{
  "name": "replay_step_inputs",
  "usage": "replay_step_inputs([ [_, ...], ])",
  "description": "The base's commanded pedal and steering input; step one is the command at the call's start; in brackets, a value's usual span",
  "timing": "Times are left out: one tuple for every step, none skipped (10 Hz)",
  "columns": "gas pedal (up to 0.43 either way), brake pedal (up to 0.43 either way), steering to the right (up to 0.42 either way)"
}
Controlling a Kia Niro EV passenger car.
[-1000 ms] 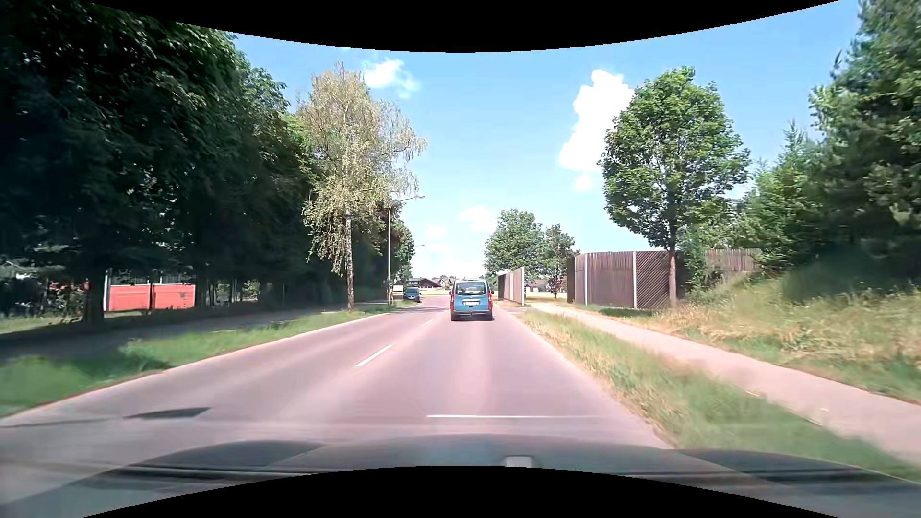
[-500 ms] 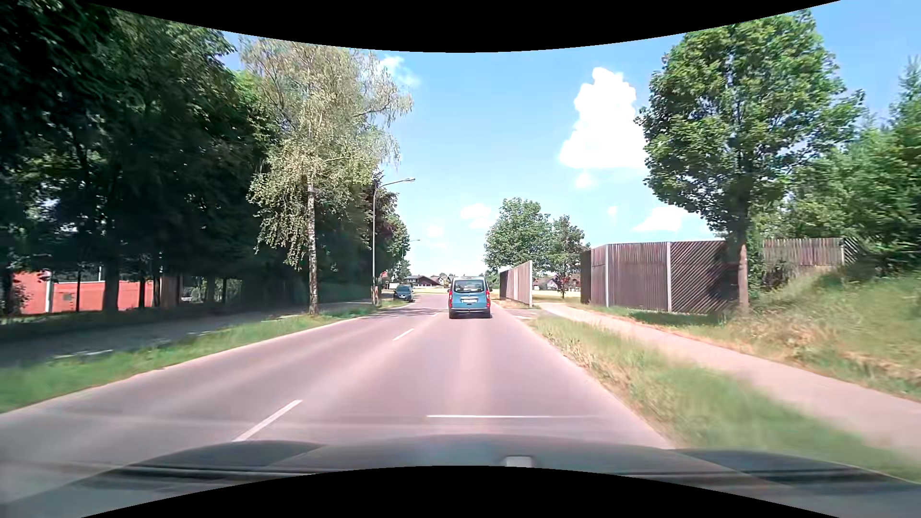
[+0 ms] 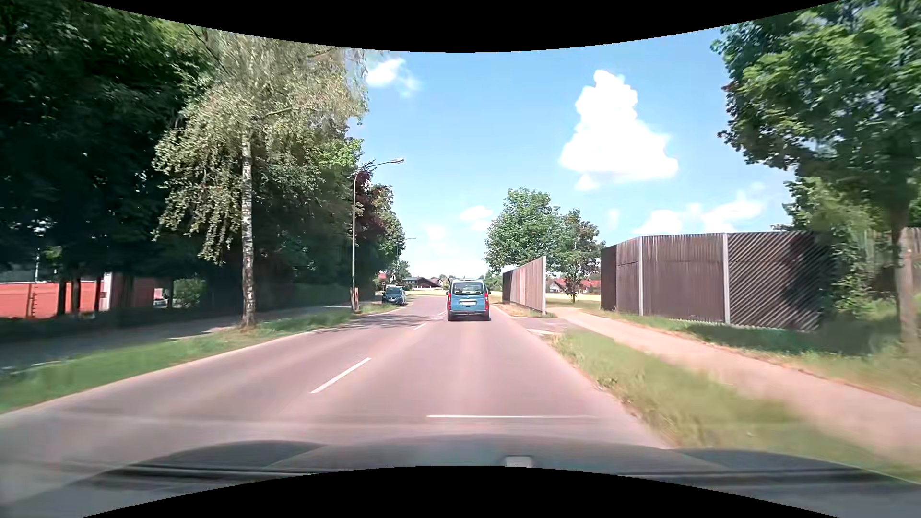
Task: Follow the waypoints while adhering to traffic rules and regulations
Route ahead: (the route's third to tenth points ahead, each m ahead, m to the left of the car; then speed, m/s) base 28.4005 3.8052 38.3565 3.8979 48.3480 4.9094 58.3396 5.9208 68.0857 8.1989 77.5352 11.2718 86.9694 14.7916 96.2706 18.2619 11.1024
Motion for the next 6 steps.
replay_step_inputs([
  [0.157,0.000,-0.004],
  [0.157,0.000,-0.004],
  [0.150,0.000,-0.004],
  [0.130,0.000,-0.004],
  [0.130,0.000,-0.004],
  [0.130,0.000,-0.004],
])
